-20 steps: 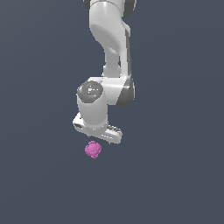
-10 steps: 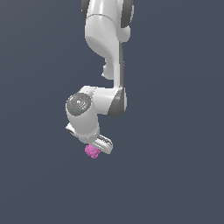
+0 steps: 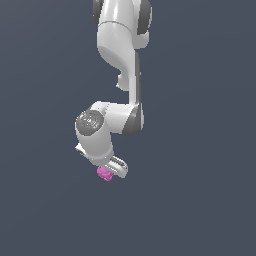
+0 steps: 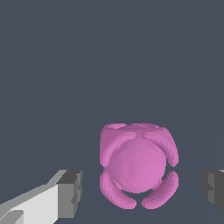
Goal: Pick up the object and move it to a goal position.
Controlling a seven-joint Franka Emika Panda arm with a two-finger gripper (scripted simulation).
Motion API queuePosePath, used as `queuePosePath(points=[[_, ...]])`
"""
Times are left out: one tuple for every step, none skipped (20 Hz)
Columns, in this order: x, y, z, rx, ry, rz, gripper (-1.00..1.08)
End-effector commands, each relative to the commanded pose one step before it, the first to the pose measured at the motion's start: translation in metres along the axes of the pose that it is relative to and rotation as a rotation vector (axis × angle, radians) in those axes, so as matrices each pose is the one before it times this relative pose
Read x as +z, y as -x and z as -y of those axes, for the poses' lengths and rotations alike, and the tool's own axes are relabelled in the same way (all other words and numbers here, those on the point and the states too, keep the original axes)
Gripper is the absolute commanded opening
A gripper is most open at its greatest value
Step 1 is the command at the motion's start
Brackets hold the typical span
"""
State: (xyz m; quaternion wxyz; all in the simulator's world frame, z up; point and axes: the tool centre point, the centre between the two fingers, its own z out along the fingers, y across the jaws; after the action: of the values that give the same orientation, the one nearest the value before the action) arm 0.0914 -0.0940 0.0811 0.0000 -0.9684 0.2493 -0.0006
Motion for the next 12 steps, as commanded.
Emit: queuePosePath(points=[[0.01183,0.00060,-0.00038,0.00108,0.00058,0.00143,1.00],[0.00620,0.00009,-0.00016,0.00068,-0.00007,-0.00006,1.00],[0.00631,0.00011,-0.00016,0.00068,-0.00007,-0.00006,1.00],[0.00541,0.00011,-0.00006,0.00048,-0.00005,-0.00004,1.00],[0.00447,0.00004,-0.00010,0.00048,-0.00005,-0.00004,1.00],[0.00353,-0.00005,-0.00013,0.00048,-0.00005,-0.00005,1.00],[0.00264,-0.00004,0.00017,0.00000,0.00000,0.00000,1.00],[0.00171,-0.00016,0.00015,0.00000,0.00000,0.00000,1.00],[0.00077,-0.00028,0.00014,0.00000,0.00000,0.00000,1.00],[-0.00017,-0.00041,0.00012,0.00000,0.00000,0.00000,1.00],[-0.00074,-0.00040,0.00008,0.00000,0.00000,0.00000,1.00],[-0.00031,-0.00013,0.00002,0.00000,0.00000,0.00000,1.00]])
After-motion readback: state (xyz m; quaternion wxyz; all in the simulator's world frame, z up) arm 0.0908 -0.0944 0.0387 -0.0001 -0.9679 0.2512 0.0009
